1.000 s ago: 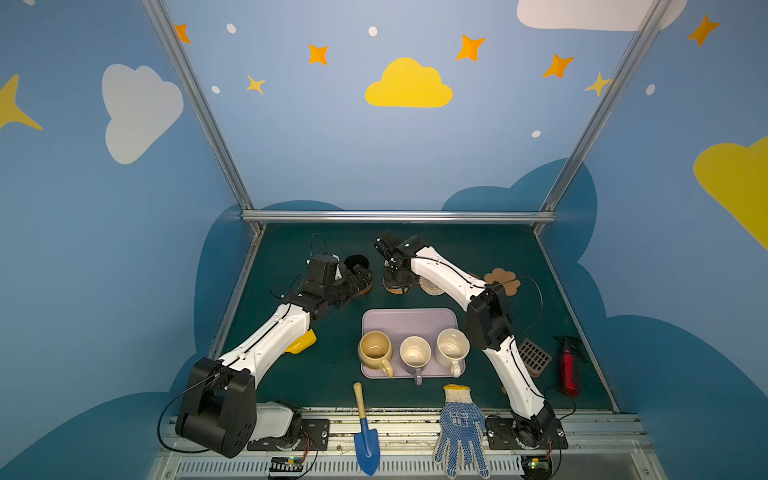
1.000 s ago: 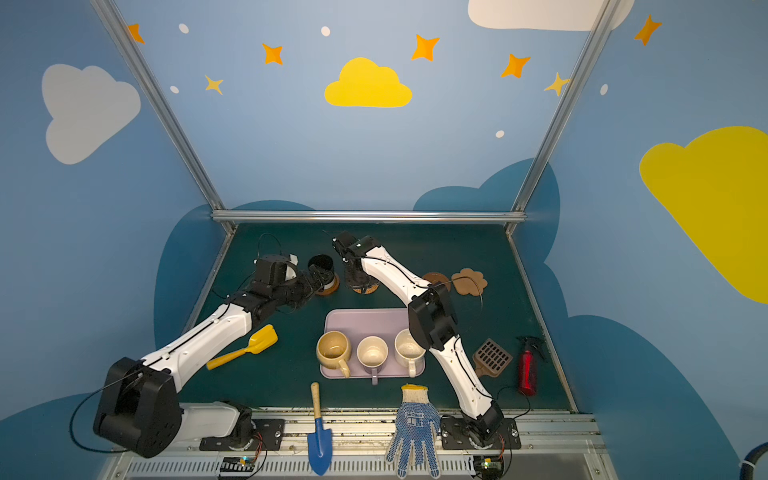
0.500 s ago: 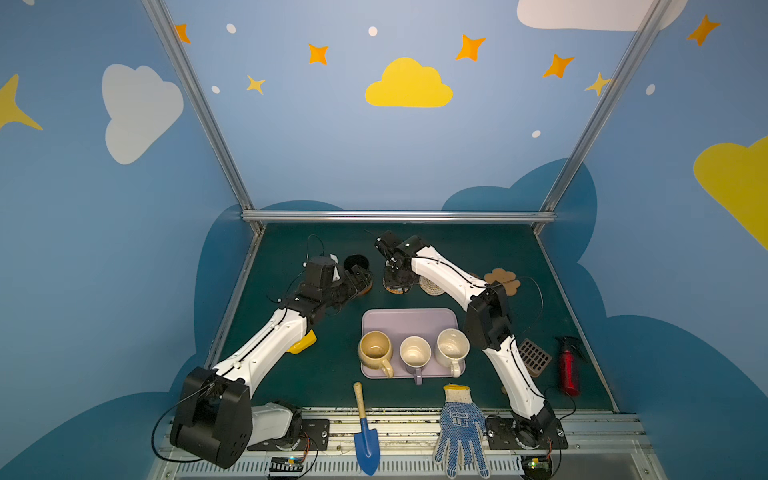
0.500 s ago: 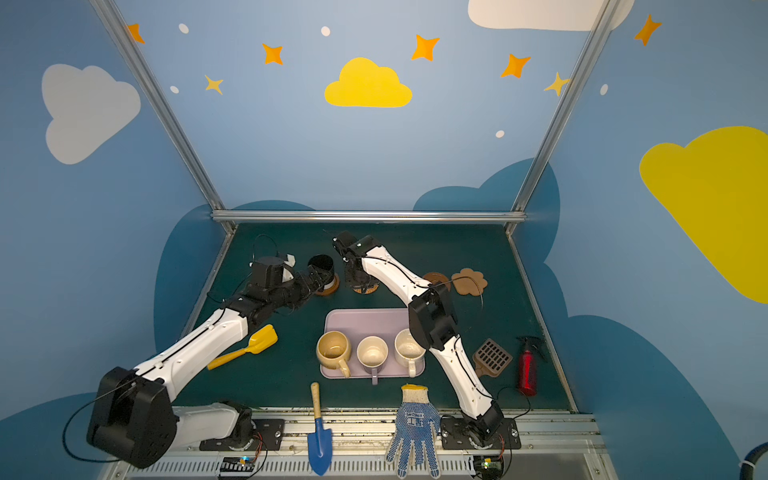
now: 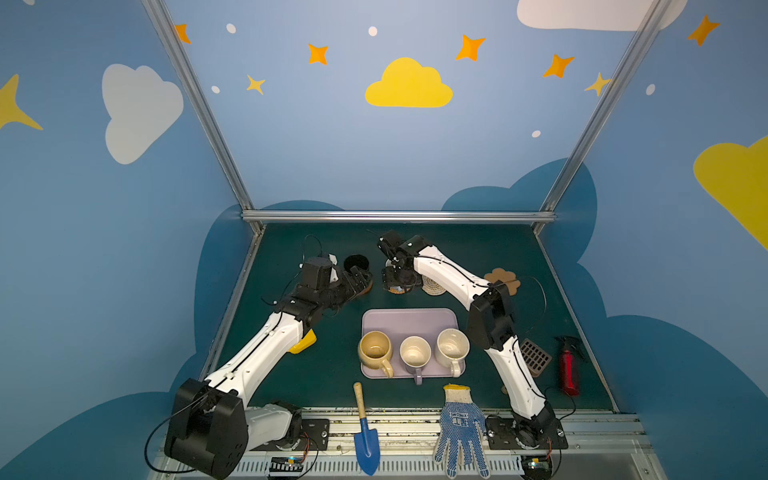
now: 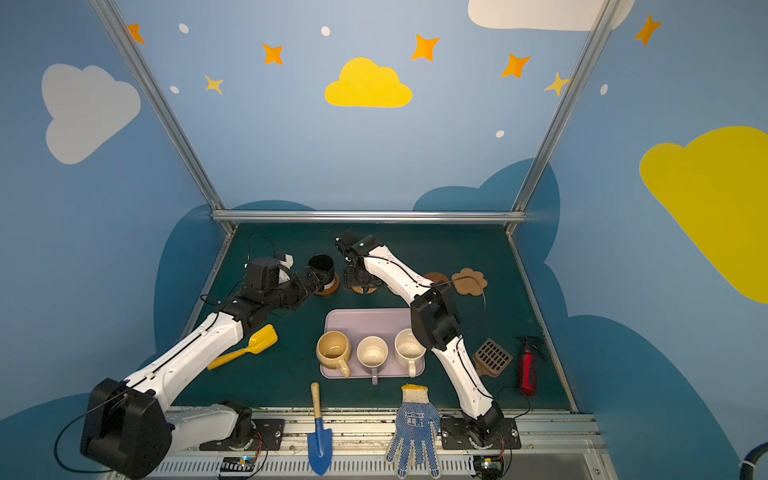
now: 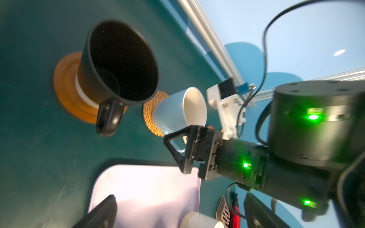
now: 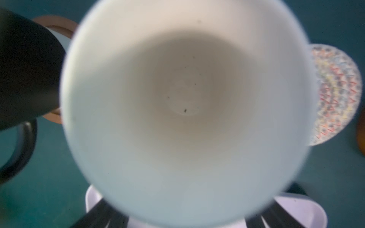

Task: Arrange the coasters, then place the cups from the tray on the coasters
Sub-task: 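Open right gripper and raise it off the mug while left gripper moves toward the tray, then lower left gripper onto the cream speckled mug rim while right gripper hovers over the tray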

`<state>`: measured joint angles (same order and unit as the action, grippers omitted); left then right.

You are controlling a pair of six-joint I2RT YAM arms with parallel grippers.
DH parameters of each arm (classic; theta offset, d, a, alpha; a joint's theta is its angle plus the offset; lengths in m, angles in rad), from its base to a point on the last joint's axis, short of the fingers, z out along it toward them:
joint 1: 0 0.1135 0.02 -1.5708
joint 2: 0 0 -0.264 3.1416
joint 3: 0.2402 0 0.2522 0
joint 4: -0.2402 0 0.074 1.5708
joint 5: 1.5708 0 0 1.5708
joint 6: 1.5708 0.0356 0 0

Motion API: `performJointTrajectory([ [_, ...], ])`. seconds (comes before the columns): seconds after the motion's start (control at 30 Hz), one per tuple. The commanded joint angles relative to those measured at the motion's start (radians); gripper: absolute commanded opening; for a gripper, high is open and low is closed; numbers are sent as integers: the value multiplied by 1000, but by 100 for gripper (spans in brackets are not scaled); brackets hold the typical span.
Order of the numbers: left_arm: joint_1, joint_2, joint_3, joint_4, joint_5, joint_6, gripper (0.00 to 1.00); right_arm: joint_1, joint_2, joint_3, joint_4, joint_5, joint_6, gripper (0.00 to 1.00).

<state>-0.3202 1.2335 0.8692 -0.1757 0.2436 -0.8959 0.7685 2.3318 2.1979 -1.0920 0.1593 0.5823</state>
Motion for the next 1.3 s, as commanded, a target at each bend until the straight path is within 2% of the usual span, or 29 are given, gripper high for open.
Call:
performJointTrajectory([
  [0.0,-22,-40,47,-165,-2,88,99,7,-133,-66,38,31,-4,86],
  [0.27,-170,-85,115,-439,-196,144,99,6,-280,-204,82,27,1,91],
  [0.4,-290,-91,131,-538,-321,120,99,20,-362,-302,134,57,-29,91],
  [0.57,-414,-64,138,-622,-391,49,99,34,-519,-473,244,45,-76,91],
  [0.7,-506,-87,110,-645,-417,-22,99,34,-635,-607,276,-4,-111,90],
  [0.83,-579,-70,100,-650,-399,-67,99,36,-759,-778,355,-207,-174,88],
  [0.93,-620,-36,113,-680,-408,-84,99,36,-844,-881,393,-333,-178,88],
  [1.07,-640,-48,70,-670,-403,-137,99,36,-954,-993,442,-384,-160,88],
  [1.27,-654,-37,47,-697,-406,-182,99,36,-1044,-1096,497,-370,-119,88],
])
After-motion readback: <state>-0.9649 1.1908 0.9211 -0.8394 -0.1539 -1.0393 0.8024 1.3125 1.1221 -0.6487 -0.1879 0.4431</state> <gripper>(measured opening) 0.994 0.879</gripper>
